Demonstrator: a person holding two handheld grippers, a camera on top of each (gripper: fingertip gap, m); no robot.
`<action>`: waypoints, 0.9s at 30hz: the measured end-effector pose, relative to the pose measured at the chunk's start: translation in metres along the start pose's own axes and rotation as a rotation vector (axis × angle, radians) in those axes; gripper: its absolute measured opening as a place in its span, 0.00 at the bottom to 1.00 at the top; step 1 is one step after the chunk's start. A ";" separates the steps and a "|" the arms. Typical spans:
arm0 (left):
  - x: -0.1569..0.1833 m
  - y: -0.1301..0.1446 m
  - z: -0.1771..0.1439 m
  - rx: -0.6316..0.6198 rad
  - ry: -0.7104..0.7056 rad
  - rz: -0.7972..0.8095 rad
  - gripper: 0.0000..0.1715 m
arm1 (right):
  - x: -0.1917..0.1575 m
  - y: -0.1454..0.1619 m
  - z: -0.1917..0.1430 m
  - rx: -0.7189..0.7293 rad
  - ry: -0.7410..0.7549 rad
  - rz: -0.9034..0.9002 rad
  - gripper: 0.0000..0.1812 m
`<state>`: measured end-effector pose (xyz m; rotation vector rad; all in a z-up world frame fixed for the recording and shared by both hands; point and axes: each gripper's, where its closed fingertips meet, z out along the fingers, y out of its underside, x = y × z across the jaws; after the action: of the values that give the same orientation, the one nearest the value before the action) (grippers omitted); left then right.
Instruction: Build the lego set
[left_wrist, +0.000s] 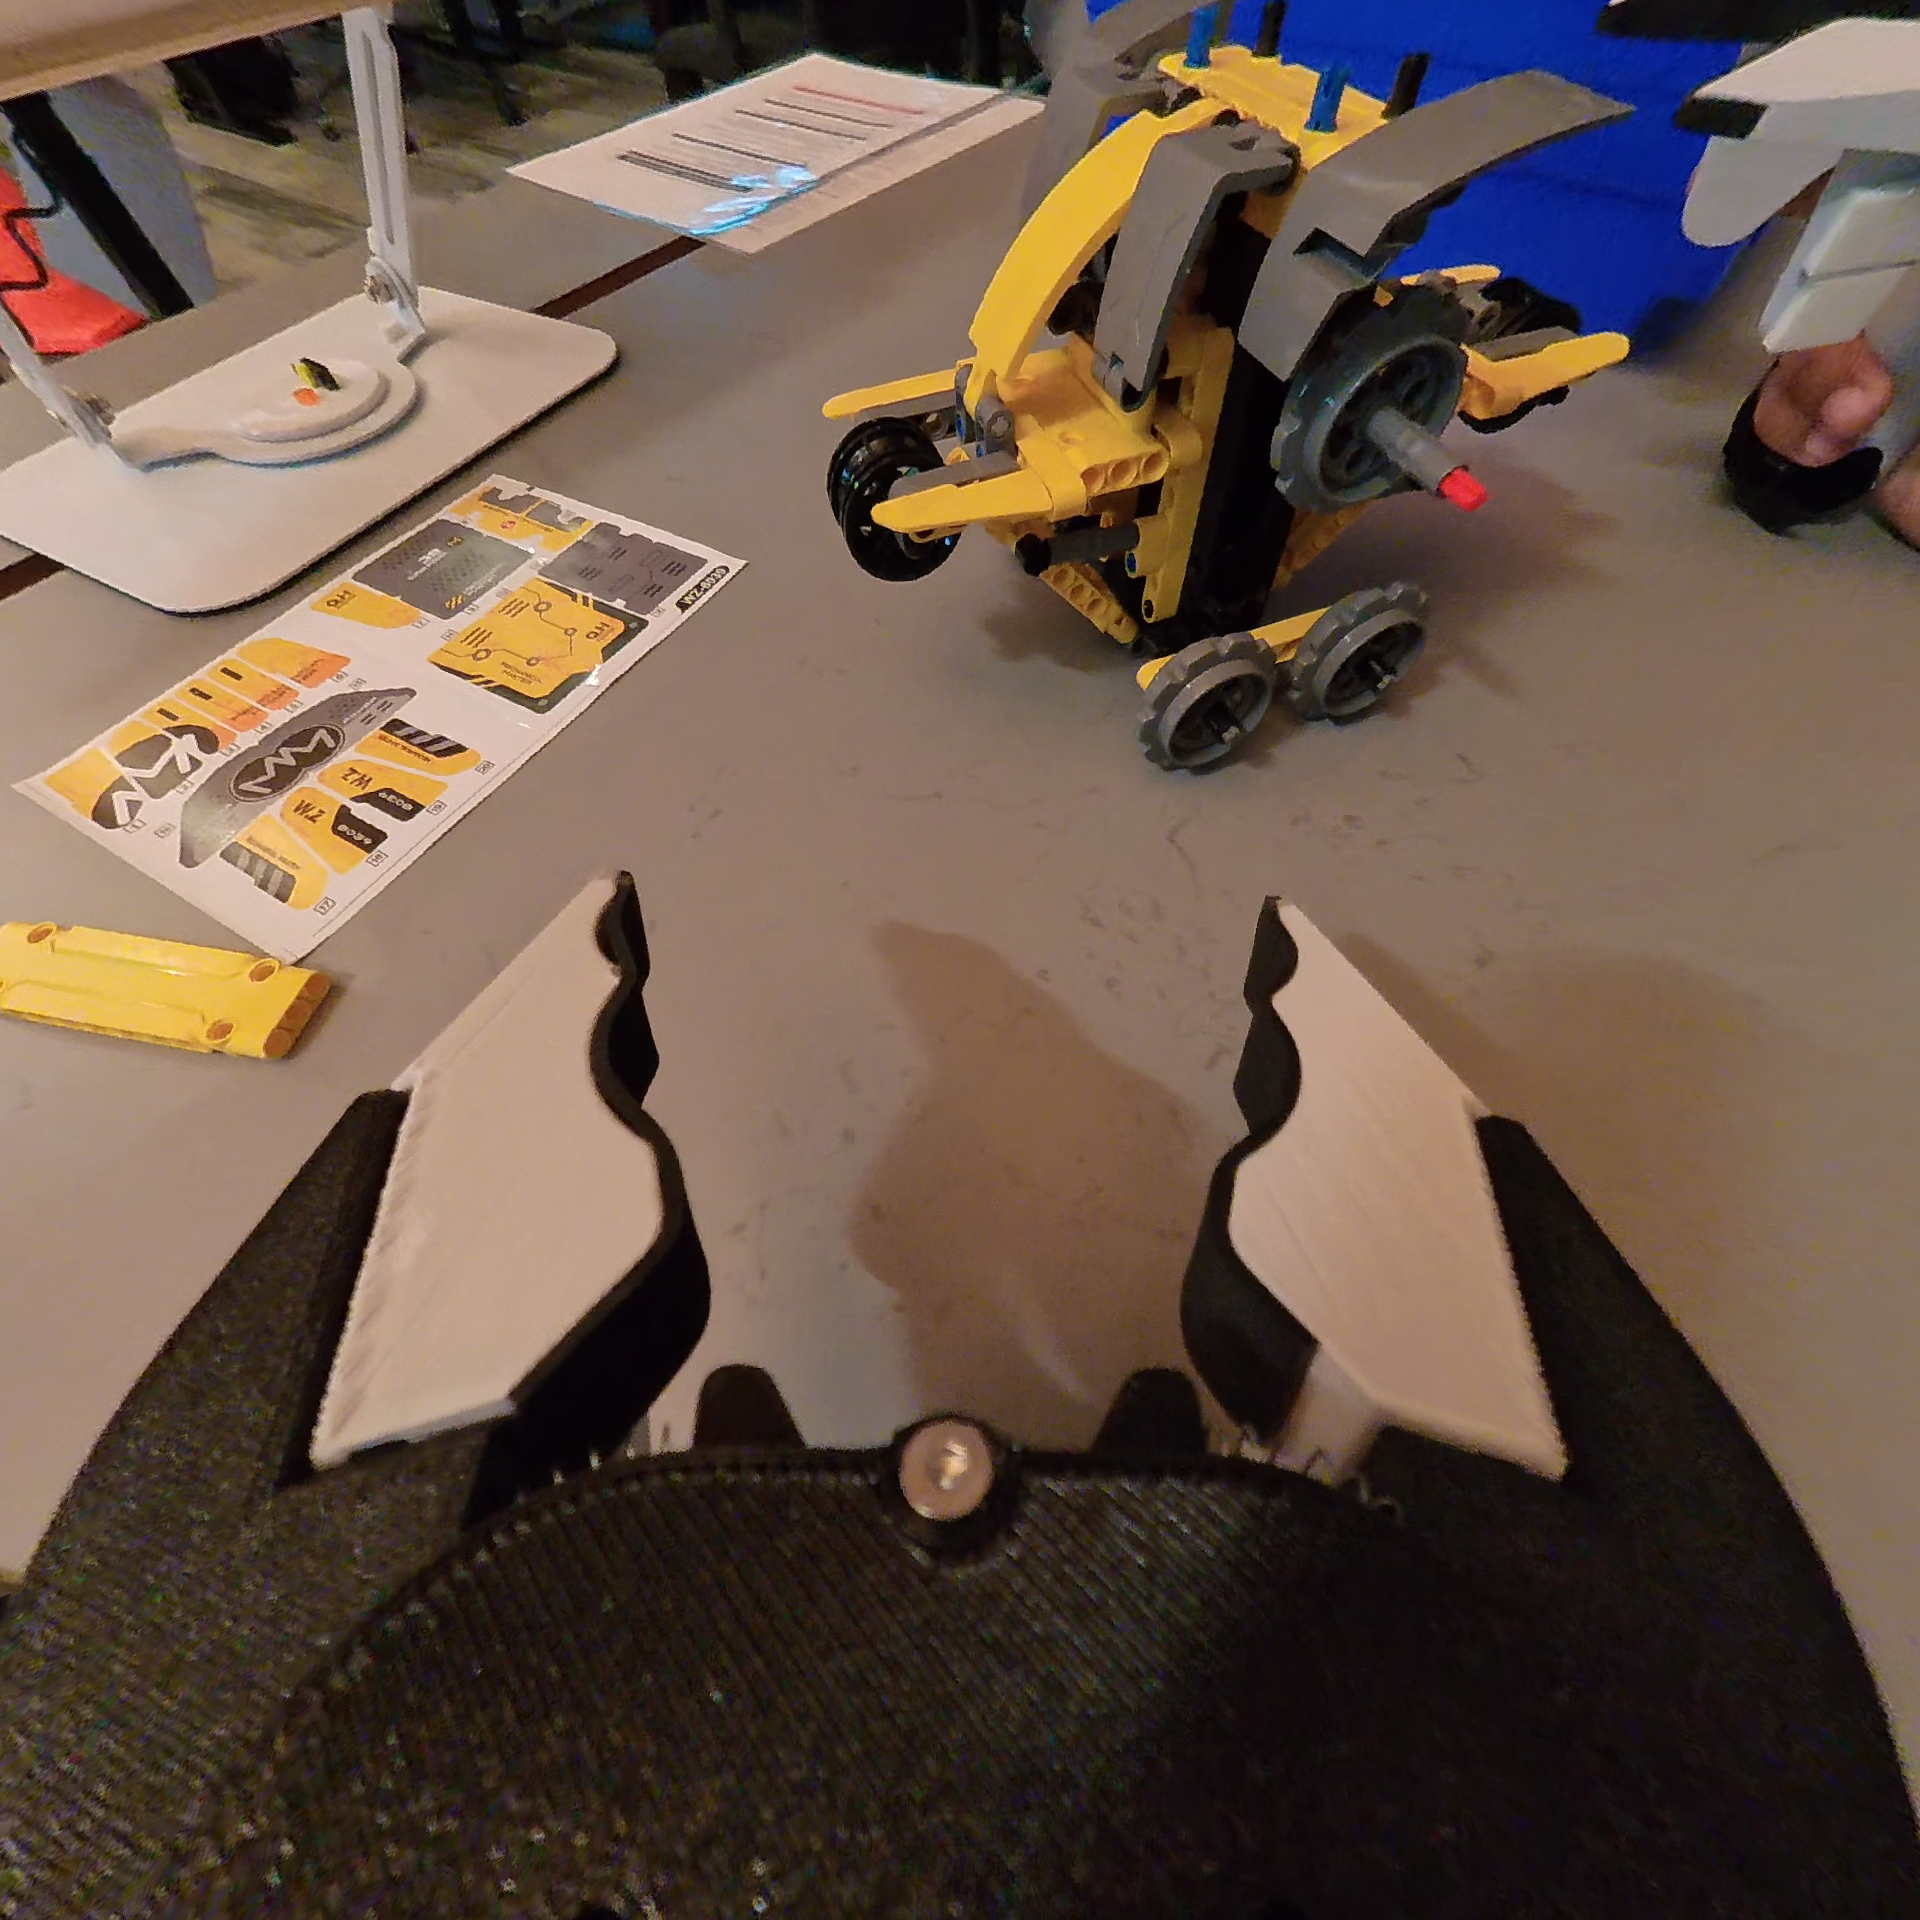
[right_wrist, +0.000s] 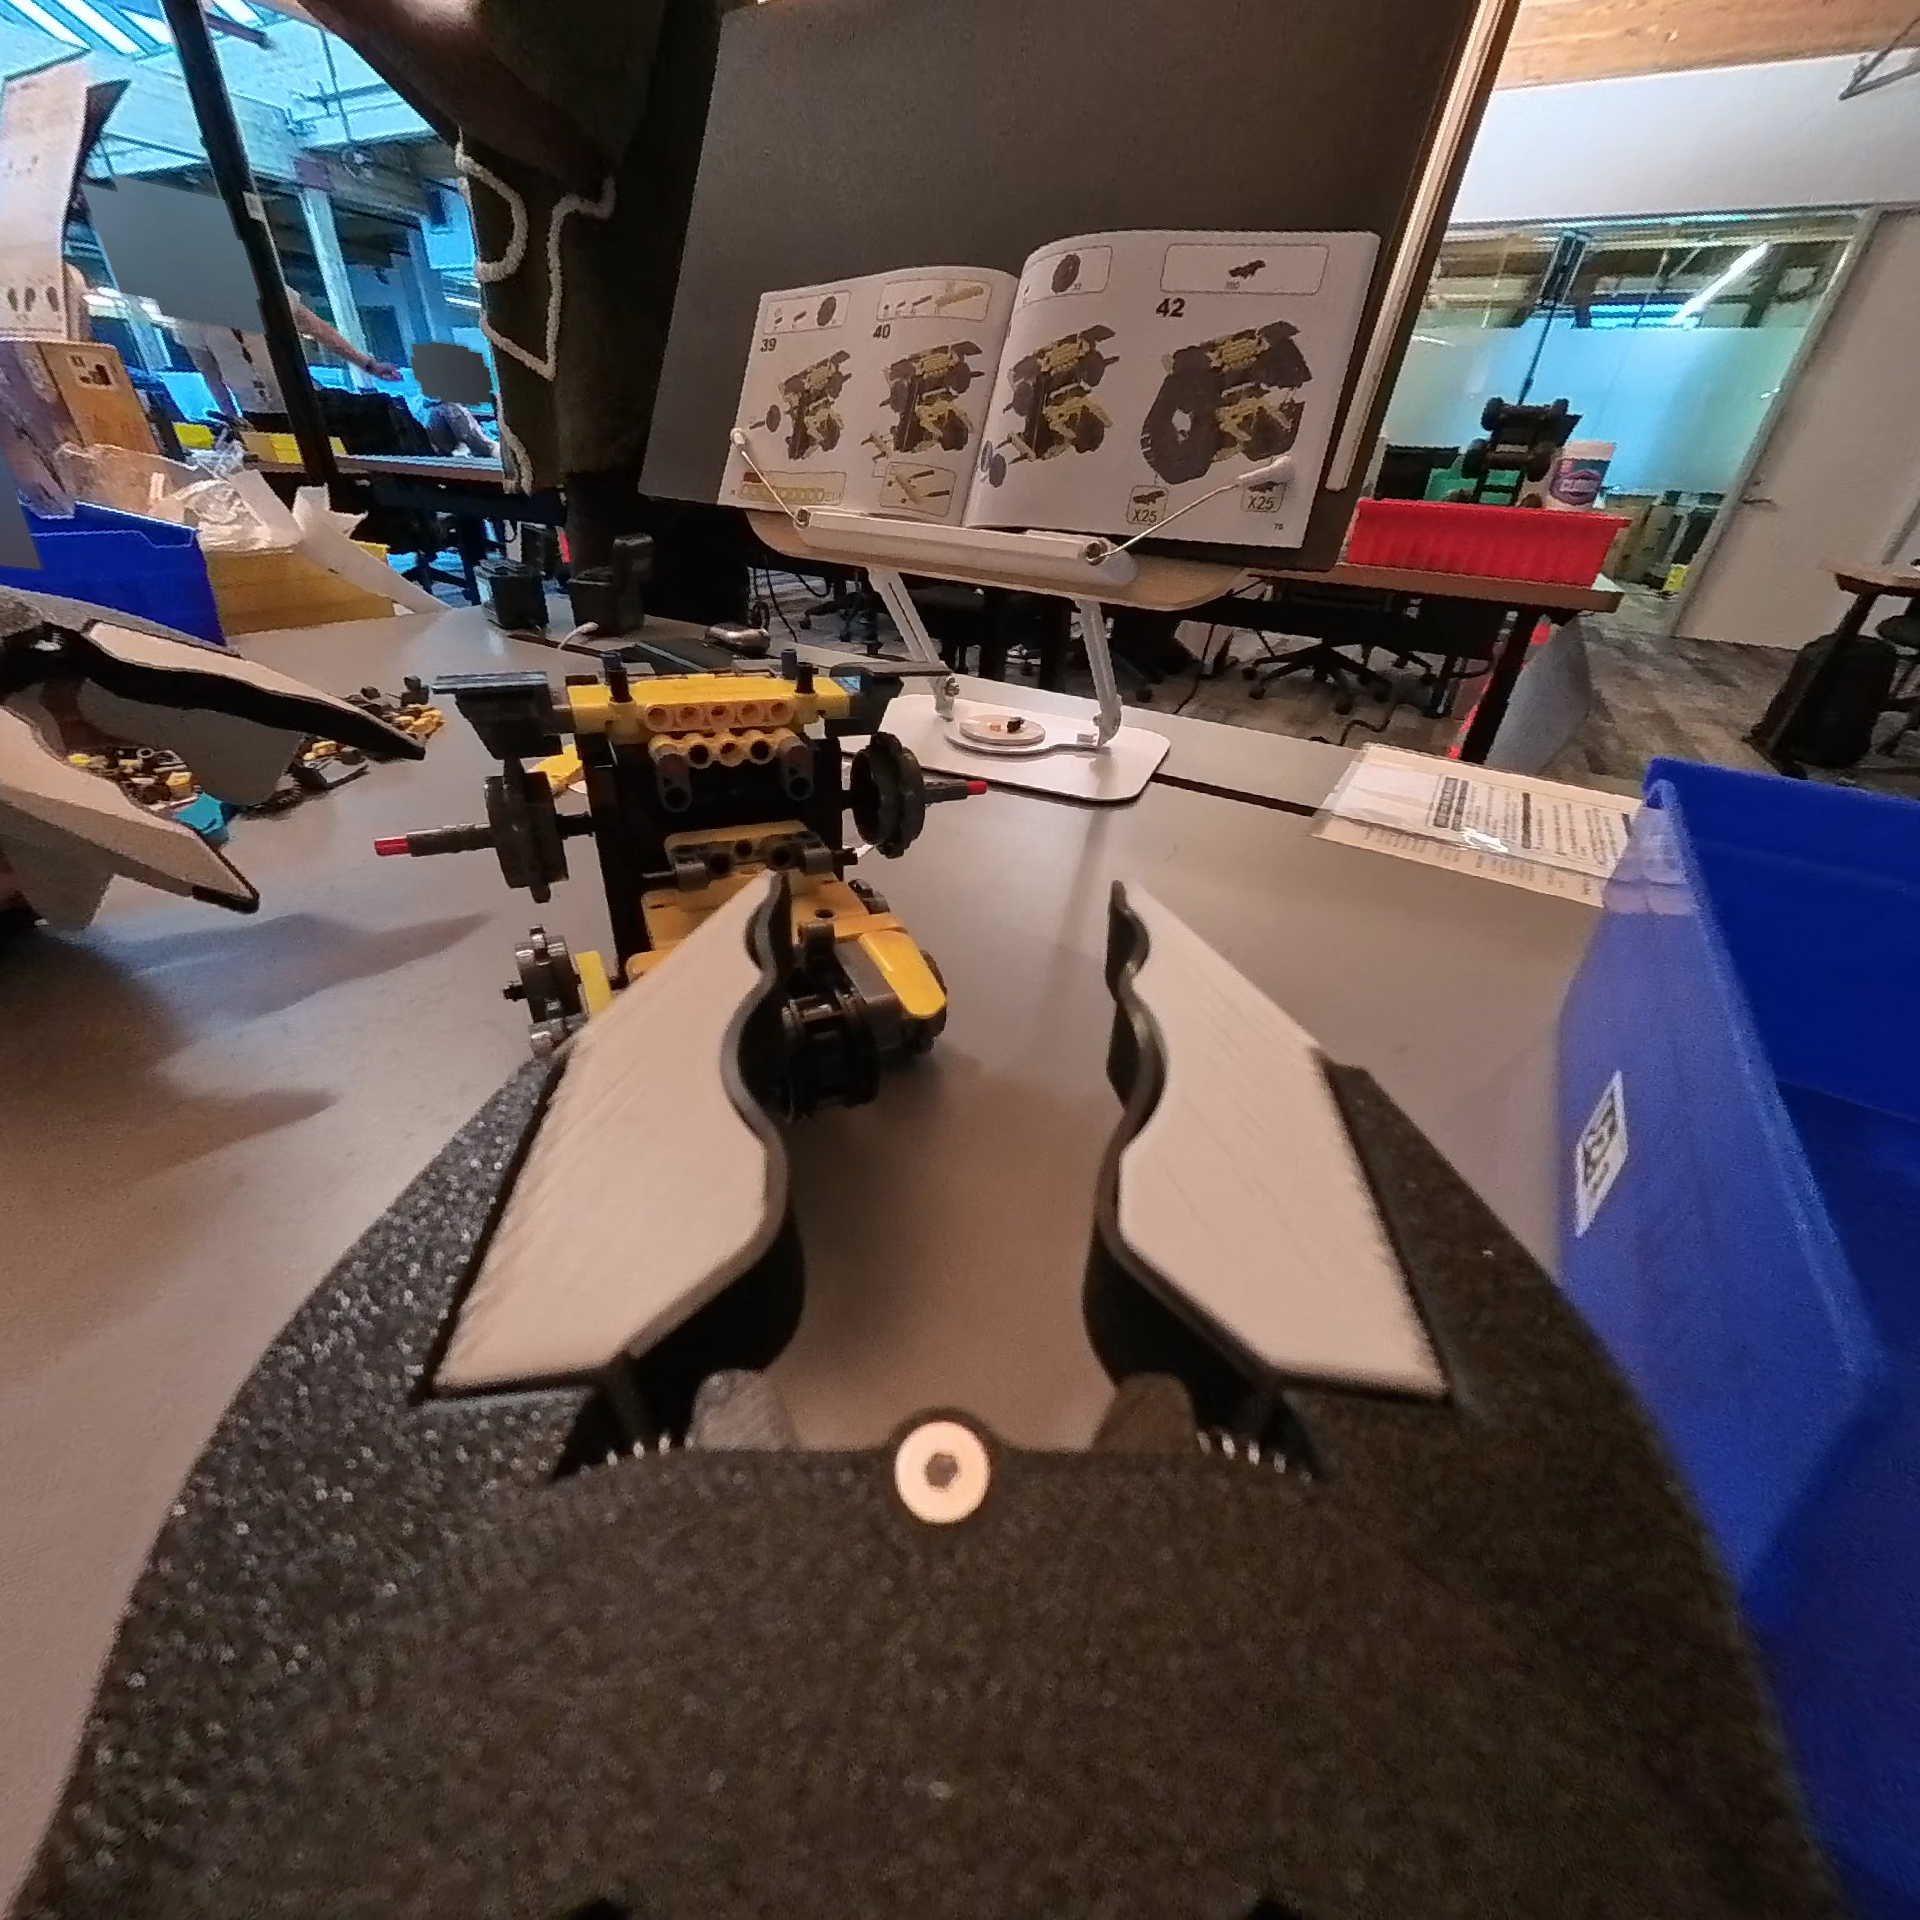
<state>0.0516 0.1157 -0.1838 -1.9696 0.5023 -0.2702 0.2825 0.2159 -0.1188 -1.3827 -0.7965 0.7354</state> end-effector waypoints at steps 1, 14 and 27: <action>0.000 0.000 0.000 -0.002 0.000 0.003 0.64 | -0.001 0.000 0.000 0.003 -0.010 -0.001 0.33; 0.002 0.004 0.004 -0.036 -0.011 0.027 0.64 | -0.016 0.002 0.003 -0.017 -0.020 -0.117 0.37; -0.021 -0.045 -0.044 0.320 -0.015 -0.099 0.45 | -0.012 0.000 0.002 -0.006 -0.019 -0.074 0.36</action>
<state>0.0253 0.1069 -0.1232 -1.6846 0.3295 -0.3744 0.2743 0.2072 -0.1198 -1.3463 -0.8605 0.6901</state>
